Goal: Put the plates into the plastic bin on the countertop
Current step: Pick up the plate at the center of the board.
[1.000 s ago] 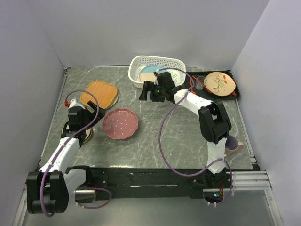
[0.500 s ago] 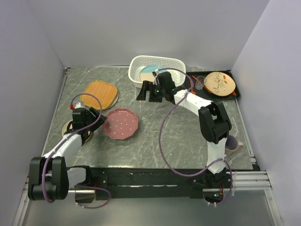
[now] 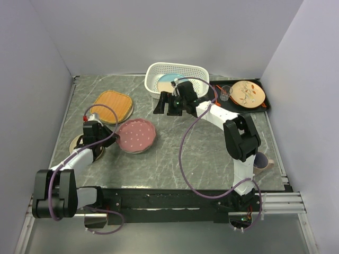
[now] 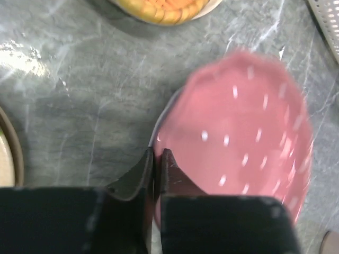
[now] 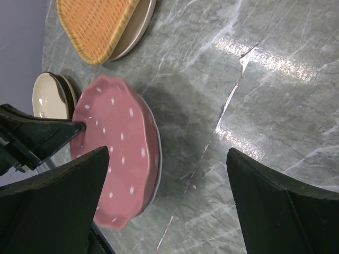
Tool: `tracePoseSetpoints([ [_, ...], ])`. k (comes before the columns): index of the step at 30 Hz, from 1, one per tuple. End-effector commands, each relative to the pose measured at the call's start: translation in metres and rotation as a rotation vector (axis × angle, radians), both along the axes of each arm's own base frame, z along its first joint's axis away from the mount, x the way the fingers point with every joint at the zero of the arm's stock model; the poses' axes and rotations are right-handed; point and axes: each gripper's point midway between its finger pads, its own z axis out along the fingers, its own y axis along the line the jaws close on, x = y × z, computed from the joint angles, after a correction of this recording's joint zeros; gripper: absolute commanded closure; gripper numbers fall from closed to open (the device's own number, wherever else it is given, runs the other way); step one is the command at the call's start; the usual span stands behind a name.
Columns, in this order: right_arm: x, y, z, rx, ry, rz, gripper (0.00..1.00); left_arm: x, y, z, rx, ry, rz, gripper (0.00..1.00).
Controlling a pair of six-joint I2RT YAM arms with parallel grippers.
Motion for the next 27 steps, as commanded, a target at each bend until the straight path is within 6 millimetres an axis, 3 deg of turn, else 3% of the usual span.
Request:
tracePoseSetpoints([
  [1,0.000,-0.001,0.033,0.040,-0.064,0.013,0.02,0.012,-0.001,0.014,0.004,-0.044,-0.005,0.99],
  [17,-0.016,0.008,0.033,0.153,-0.014,0.093,0.02,0.010,-0.006,0.058,-0.037,-0.190,-0.010,0.99],
  [27,-0.024,0.011,0.030,0.189,0.010,0.128,0.03,0.013,-0.014,0.069,-0.069,-0.228,-0.047,0.99],
])
